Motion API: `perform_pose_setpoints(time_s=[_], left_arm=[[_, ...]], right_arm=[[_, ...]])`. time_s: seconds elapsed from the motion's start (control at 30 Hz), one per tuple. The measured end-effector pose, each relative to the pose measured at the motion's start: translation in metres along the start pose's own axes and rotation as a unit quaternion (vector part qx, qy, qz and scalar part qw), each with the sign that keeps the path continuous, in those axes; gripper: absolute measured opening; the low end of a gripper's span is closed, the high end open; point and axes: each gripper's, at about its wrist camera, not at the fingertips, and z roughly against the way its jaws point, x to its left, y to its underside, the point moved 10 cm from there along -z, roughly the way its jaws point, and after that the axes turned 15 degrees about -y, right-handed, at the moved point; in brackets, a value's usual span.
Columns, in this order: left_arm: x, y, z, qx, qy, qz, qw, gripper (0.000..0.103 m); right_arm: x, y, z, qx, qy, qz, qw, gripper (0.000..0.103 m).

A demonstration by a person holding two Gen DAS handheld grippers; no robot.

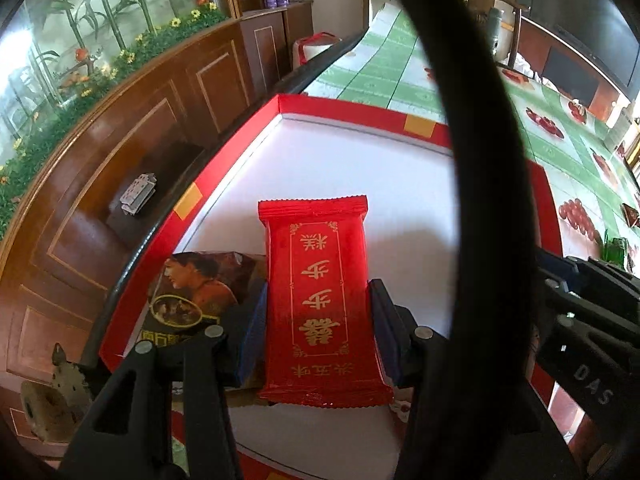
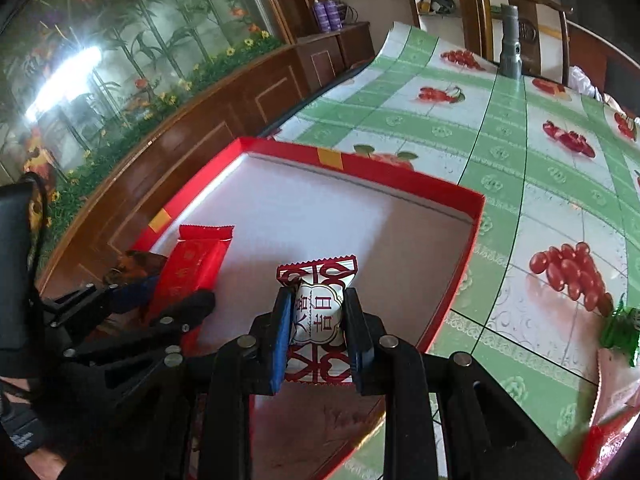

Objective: Organize snacks
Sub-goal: 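Carry the red packet with the left tool while the right tool carries the candy to the tray, then open the left tool over the tray while the right tool releases the candy there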

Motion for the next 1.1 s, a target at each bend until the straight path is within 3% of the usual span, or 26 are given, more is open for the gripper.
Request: perform_pose_setpoints(time_s=[0.07, 0.2, 0.27, 0.53, 0.83, 1.1], left_arm=[[0.003, 0.001, 0.000, 0.002, 0.005, 0.007, 1.0000, 0.053], [0.015, -0.002, 0.008, -0.012, -0.013, 0.017, 0.9997, 0.076], [0.020, -0.005, 0.015, -0.021, -0.018, 0.023, 0.9993, 0.082], [0.013, -0.013, 0.051, -0.049, 0.001, 0.029, 0.9984, 0.082], [-0.030, -0.008, 0.091, -0.076, 0.023, -0.004, 0.9968, 0.082], [-0.062, 0.001, 0.122, -0.099, 0.029, -0.034, 0.9941, 0.082]], right_arm=[[0.001, 0.003, -0.004, 0.010, -0.010, -0.005, 1.000, 0.027], [0.007, 0.001, 0.007, -0.002, -0.010, 0.005, 1.000, 0.032], [0.008, 0.000, 0.017, -0.009, -0.010, 0.007, 1.000, 0.032], [0.008, 0.014, 0.088, -0.056, -0.011, -0.005, 0.998, 0.032], [-0.031, 0.054, 0.174, -0.106, 0.037, -0.053, 0.992, 0.033], [-0.062, 0.094, 0.218, -0.129, 0.078, -0.087, 0.985, 0.033]])
